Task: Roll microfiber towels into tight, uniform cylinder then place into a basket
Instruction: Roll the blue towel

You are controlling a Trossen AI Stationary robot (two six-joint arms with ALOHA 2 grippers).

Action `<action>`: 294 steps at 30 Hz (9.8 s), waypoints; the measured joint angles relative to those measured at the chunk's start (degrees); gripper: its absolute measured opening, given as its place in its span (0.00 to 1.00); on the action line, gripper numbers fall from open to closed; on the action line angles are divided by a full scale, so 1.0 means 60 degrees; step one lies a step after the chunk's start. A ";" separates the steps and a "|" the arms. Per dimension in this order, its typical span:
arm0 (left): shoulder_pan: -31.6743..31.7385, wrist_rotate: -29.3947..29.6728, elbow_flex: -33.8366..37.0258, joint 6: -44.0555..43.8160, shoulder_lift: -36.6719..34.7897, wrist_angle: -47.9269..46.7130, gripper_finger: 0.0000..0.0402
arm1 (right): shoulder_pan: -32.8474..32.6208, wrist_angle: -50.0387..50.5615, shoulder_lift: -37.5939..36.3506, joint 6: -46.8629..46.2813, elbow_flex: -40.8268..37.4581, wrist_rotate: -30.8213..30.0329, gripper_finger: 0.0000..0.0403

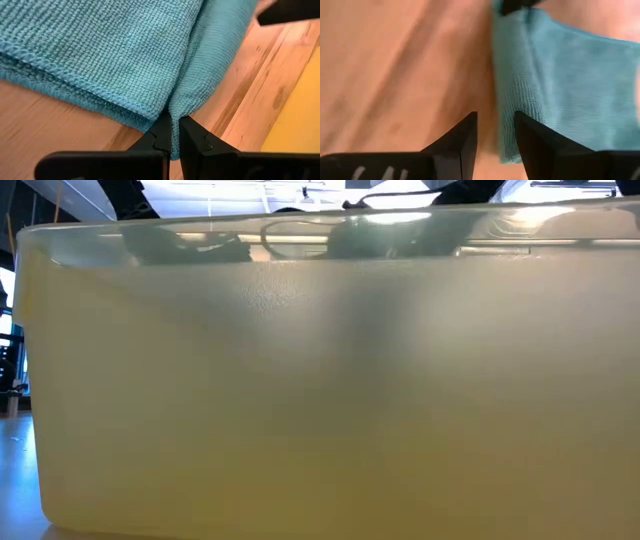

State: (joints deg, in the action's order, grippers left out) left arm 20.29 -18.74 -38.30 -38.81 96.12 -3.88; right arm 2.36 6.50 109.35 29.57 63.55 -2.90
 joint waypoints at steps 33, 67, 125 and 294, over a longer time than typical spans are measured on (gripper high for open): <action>-0.0004 0.0045 0.0025 0.0249 0.0007 0.0119 0.01 | 0.0089 -0.0077 0.0363 0.0319 0.0022 -0.1261 0.30; -0.0024 0.0044 0.0025 0.0248 0.0022 0.0229 0.01 | 0.0059 -0.0303 0.0334 -0.0156 0.0012 -0.1315 0.30; -0.2753 0.4828 -0.0728 0.7471 -0.2090 -0.1165 0.26 | 0.1501 0.0223 0.1019 -0.4926 0.0057 0.2621 0.00; -0.1683 0.4494 0.0419 0.8027 0.0506 0.2476 0.21 | 0.2787 0.0308 0.0987 -0.7516 0.0007 0.6759 0.06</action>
State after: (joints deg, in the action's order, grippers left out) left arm 10.20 8.22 -35.79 9.35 99.15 10.98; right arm 19.09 8.34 115.27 -15.52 63.59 37.66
